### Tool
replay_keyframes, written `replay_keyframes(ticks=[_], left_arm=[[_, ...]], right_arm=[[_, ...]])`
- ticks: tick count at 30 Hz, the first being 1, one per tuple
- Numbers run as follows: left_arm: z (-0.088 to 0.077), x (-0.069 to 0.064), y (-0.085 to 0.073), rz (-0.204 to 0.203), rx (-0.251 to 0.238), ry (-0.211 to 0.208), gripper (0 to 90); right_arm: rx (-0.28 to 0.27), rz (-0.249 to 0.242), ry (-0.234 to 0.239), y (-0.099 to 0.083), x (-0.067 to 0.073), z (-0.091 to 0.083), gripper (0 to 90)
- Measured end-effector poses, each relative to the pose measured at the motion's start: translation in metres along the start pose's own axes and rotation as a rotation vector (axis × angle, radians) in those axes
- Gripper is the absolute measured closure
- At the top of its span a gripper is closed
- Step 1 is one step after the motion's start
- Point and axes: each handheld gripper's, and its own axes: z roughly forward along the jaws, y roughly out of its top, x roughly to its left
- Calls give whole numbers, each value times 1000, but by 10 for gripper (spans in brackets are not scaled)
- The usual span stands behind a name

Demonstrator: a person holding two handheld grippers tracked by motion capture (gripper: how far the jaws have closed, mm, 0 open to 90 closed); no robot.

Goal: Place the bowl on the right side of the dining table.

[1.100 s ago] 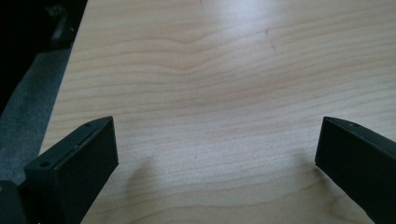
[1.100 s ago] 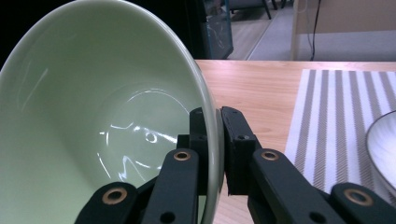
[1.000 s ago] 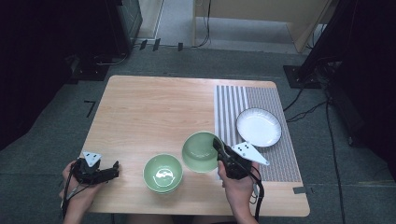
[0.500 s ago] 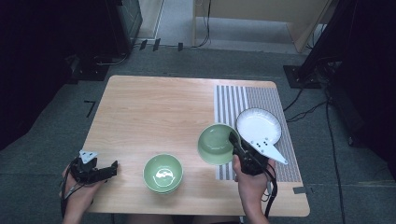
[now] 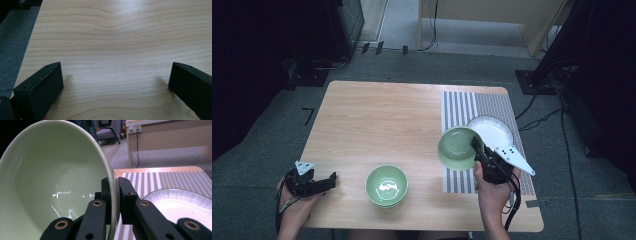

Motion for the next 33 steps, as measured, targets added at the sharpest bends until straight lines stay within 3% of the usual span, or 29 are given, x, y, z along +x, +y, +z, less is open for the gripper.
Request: replay_keyframes(ticks=[21, 33], left_arm=[[0, 2, 0, -3, -1, 2, 0], [0, 2, 0, -4, -1, 2, 0]], right_arm=[[-11, 34, -83, 4, -34, 1, 846], [10, 60, -154, -6, -57, 7, 846]])
